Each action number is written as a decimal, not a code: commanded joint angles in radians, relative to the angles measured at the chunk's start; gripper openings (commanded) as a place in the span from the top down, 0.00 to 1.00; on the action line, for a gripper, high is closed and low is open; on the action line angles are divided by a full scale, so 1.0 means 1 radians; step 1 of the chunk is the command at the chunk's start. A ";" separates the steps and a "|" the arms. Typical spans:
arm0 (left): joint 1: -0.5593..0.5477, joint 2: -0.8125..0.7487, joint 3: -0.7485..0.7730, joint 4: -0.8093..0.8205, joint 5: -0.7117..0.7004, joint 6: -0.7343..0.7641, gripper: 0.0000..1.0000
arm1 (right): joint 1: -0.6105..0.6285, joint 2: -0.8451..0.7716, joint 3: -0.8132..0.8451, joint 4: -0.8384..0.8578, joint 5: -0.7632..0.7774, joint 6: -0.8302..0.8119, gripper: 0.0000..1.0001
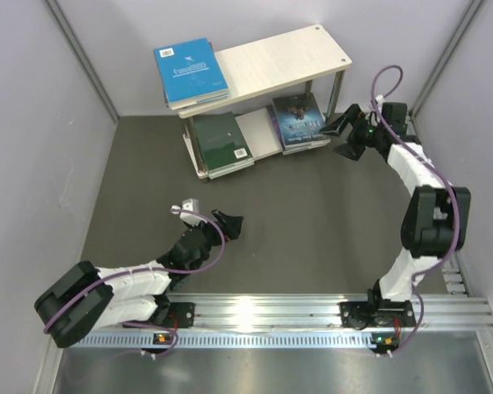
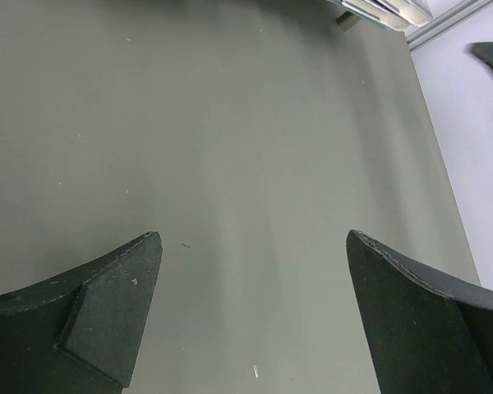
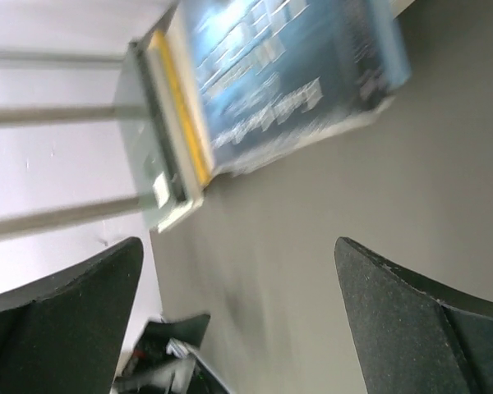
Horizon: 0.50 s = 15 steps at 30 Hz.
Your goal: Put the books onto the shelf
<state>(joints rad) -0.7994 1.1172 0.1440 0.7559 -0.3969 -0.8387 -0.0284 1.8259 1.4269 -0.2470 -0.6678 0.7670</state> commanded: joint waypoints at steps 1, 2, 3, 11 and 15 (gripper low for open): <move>0.006 -0.019 0.029 0.013 0.006 0.007 0.01 | 0.005 -0.213 -0.078 0.023 -0.022 -0.066 0.00; 0.008 -0.029 0.028 0.002 0.006 0.009 0.01 | 0.011 -0.255 -0.158 0.073 -0.062 -0.072 0.00; 0.006 -0.037 0.026 -0.004 0.001 0.009 0.01 | 0.015 -0.345 -0.202 0.104 -0.081 -0.086 0.00; 0.008 -0.071 0.058 -0.121 -0.014 -0.007 0.01 | 0.235 -0.877 -0.627 0.279 0.006 -0.141 0.00; 0.006 -0.161 0.110 -0.272 -0.036 0.027 0.01 | 0.338 -1.191 -0.790 0.275 0.106 -0.149 0.00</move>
<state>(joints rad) -0.7982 1.0218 0.1875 0.5842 -0.4091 -0.8413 0.2649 0.7914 0.7238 -0.0341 -0.6609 0.6540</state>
